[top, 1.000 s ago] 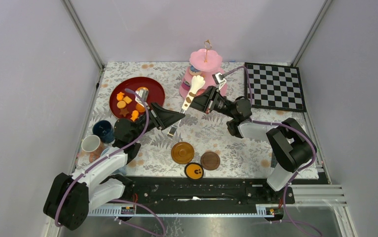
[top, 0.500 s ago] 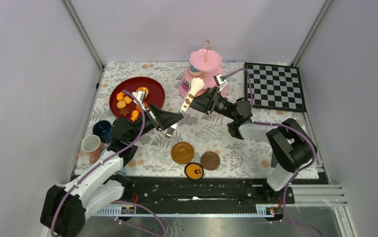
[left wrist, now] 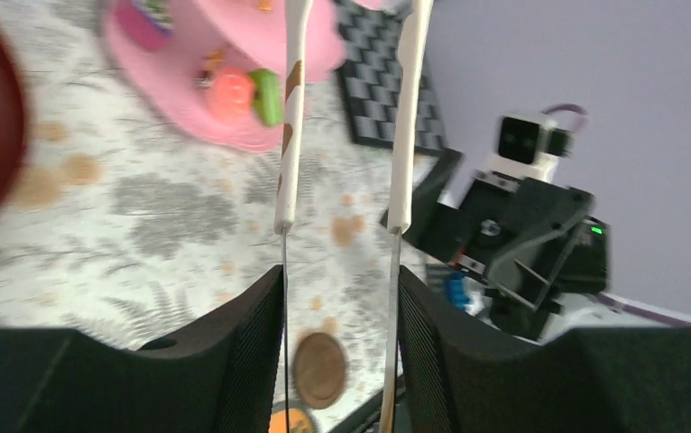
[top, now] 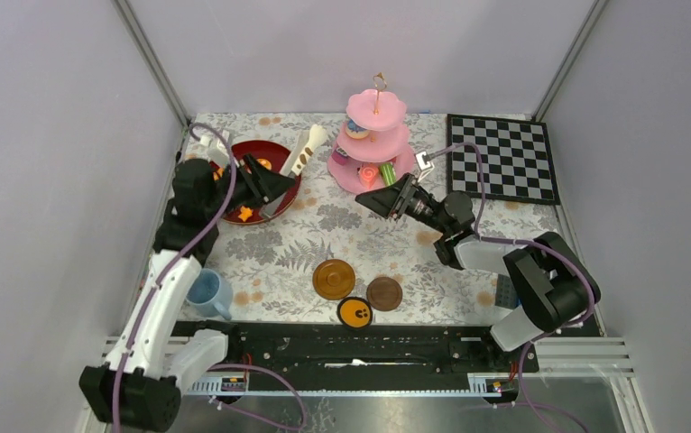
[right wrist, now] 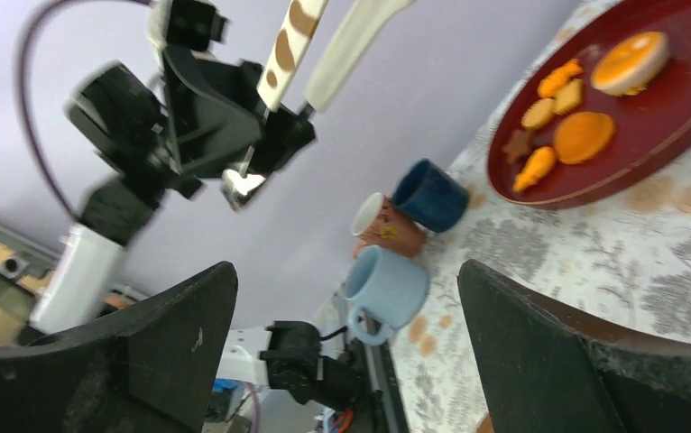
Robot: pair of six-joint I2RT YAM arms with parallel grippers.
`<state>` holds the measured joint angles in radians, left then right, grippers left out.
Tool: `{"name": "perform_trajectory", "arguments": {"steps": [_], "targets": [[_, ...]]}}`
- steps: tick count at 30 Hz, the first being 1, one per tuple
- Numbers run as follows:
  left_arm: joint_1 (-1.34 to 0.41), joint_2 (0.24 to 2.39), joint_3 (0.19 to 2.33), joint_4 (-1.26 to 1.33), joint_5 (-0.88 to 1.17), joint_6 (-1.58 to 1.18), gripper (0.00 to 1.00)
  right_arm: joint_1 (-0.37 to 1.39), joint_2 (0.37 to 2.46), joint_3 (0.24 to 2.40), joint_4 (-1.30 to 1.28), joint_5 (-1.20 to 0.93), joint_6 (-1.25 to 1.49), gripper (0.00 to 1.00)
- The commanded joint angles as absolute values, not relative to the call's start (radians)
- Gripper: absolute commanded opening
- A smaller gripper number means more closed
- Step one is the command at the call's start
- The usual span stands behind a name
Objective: Serve the afternoon tea
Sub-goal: Pick up the desert from the tray.
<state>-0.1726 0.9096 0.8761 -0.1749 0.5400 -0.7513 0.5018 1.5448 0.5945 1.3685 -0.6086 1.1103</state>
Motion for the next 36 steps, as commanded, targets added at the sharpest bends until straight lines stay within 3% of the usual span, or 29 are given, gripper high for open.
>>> {"name": "perform_trajectory", "arguments": {"steps": [1, 9, 21, 28, 36], "targets": [[-0.107, 1.037, 1.096, -0.623, 0.4, -0.447, 0.47, 0.495, 1.597, 0.587, 1.343, -0.581, 0.956, 1.0], [-0.037, 1.198, 1.192, -0.707, 0.12, -0.278, 0.47, 0.481, 1.815, 0.575, 1.507, -0.637, 0.945, 1.0], [-0.002, 1.52, 1.352, -0.653, 0.015, -0.201, 0.42, 0.463, 1.788, 0.532, 1.469, -0.611, 0.894, 1.0], [0.032, 1.595, 1.407, -0.617, 0.029, -0.226, 0.42, 0.456, 1.82, 0.535, 1.508, -0.622, 0.927, 1.0], [0.199, 1.632, 1.37, -0.543, 0.329, -0.303, 0.42, 0.448, 1.844, 0.538, 1.546, -0.634, 0.956, 1.0]]}}
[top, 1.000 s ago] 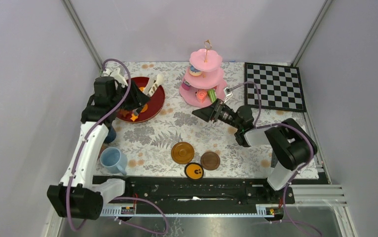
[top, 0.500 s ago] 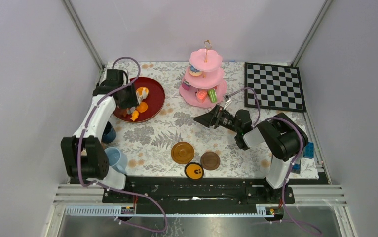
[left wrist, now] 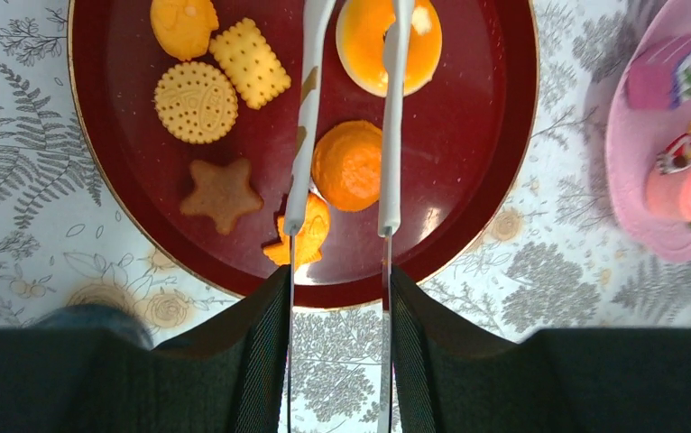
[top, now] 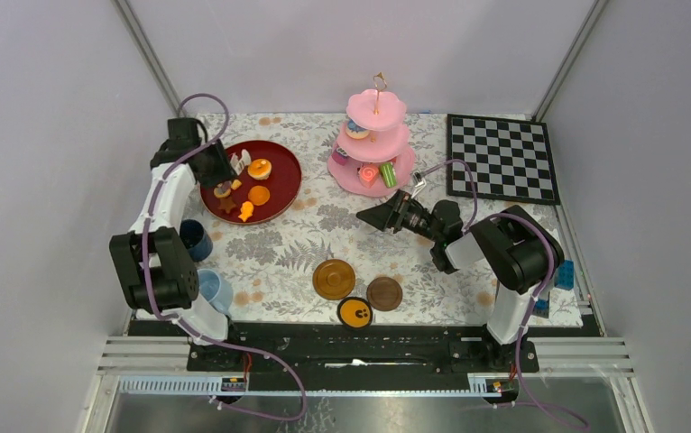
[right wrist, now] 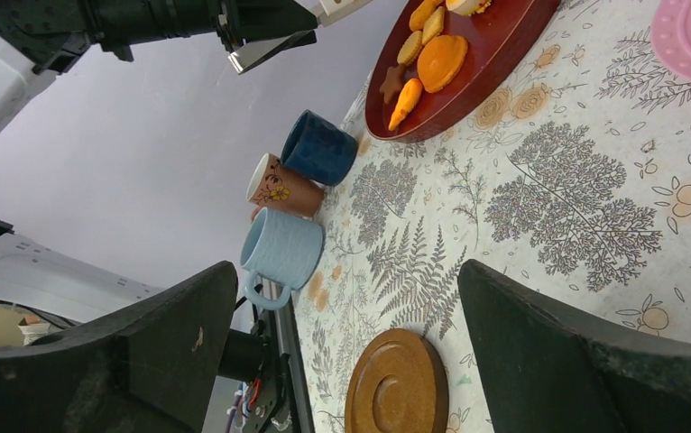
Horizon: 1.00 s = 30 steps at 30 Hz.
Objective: Serve the afternoon tea
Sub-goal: Pick up the desert from the tray.
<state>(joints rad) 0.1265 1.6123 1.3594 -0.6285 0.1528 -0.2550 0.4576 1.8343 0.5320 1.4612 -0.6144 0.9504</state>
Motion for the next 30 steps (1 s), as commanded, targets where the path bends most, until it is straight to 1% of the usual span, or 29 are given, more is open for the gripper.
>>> {"name": "perform_trajectory", "arguments": {"steps": [1, 7, 11, 20, 30], "targets": [[0.223, 1.635, 1.354, -0.525, 0.372, -0.319, 0.42, 0.449, 1.845, 0.538, 1.547, -0.635, 0.958, 1.0], [0.357, 1.623, 1.212, -0.365, 0.617, -0.447, 0.43, 0.444, 1.85, 0.536, 1.565, -0.638, 0.969, 1.0], [0.382, 1.624, 1.124, -0.267, 0.729, -0.541, 0.47, 0.442, 1.857, 0.535, 1.583, -0.64, 0.979, 1.0], [0.392, 1.612, 0.997, -0.132, 0.741, -0.639, 0.5, 0.44, 1.862, 0.532, 1.598, -0.641, 0.99, 1.0], [0.431, 1.65, 0.944, -0.005, 0.799, -0.746, 0.47, 0.439, 1.867, 0.53, 1.608, -0.643, 0.995, 1.0]]}}
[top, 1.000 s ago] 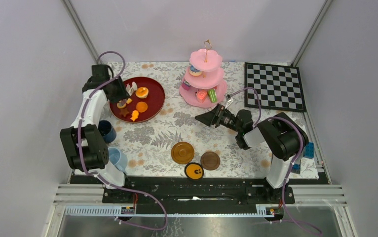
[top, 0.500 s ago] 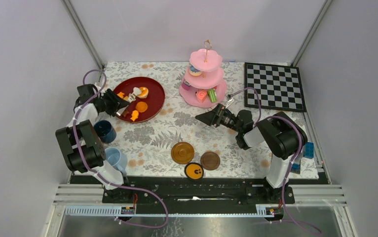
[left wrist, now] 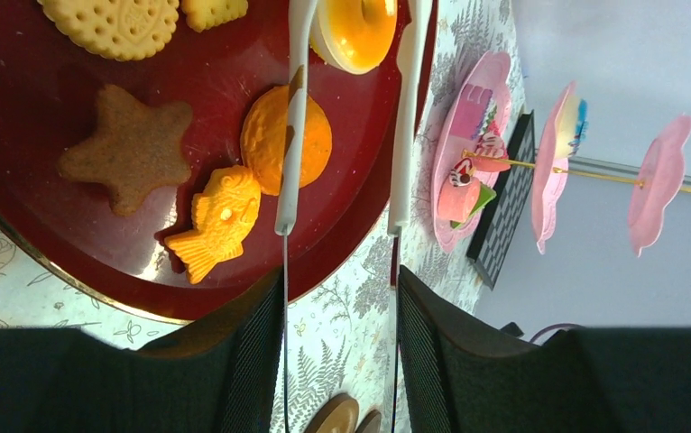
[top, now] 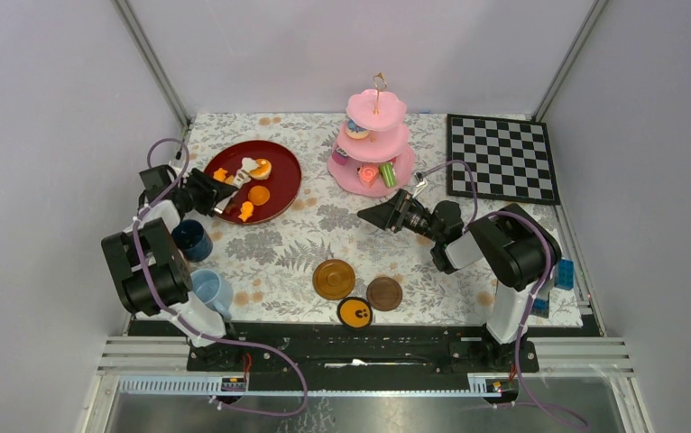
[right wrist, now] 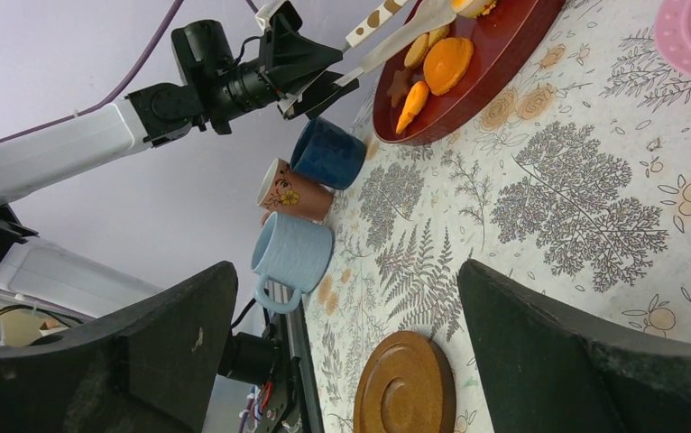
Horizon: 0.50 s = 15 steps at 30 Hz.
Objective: Serve the afternoon tea
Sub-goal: Pick up the desert from the tray.
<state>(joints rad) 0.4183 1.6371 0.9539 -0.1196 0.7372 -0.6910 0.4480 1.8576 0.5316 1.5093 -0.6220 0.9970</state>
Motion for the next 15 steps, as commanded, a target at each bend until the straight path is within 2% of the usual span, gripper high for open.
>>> {"name": "perform_trajectory", "arguments": {"steps": [1, 10, 15], "targets": [[0.432, 1.653, 0.941, -0.005, 0.799, -0.749, 0.48, 0.439, 1.866, 0.531, 1.608, -0.643, 0.995, 1.0], [0.431, 1.683, 0.935, -0.008, 0.8, -0.72, 0.51, 0.437, 1.877, 0.532, 1.621, -0.646, 1.007, 1.0], [0.43, 1.693, 0.942, -0.008, 0.782, -0.717, 0.47, 0.437, 1.879, 0.533, 1.623, -0.647, 1.009, 1.0]]}}
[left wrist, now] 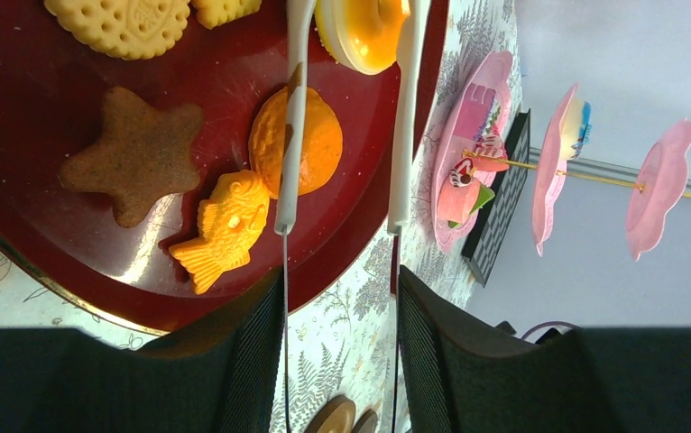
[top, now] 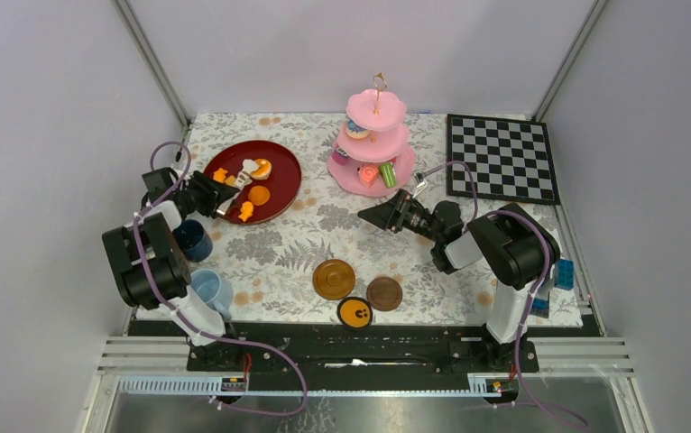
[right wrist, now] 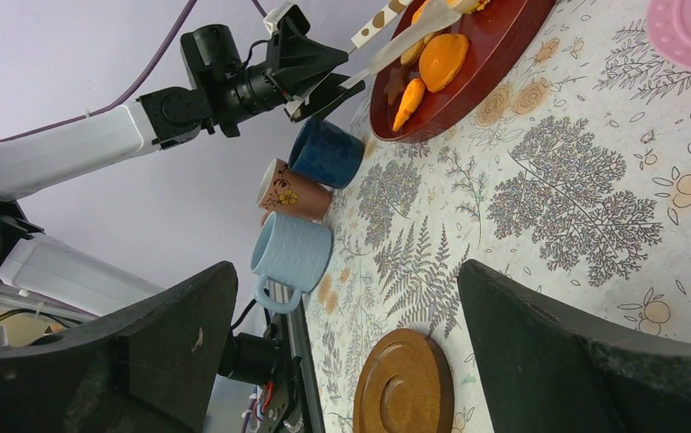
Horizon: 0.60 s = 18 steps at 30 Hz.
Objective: Serve the afternoon tea
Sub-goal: Pick up the desert from the tray.
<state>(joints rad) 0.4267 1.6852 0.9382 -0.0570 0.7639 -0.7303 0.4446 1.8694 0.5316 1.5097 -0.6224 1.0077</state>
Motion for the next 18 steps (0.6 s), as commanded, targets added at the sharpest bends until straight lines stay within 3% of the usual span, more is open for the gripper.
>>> {"name": "perform_trajectory", "arguments": {"steps": [1, 18], "targets": [[0.431, 1.698, 0.944, -0.005, 0.783, -0.72, 0.47, 0.438, 1.88, 0.534, 1.623, -0.647, 1.009, 1.0], [0.409, 1.742, 0.989, -0.039, 0.815, -0.685, 0.48, 0.436, 1.881, 0.533, 1.625, -0.647, 1.011, 1.0]]}}
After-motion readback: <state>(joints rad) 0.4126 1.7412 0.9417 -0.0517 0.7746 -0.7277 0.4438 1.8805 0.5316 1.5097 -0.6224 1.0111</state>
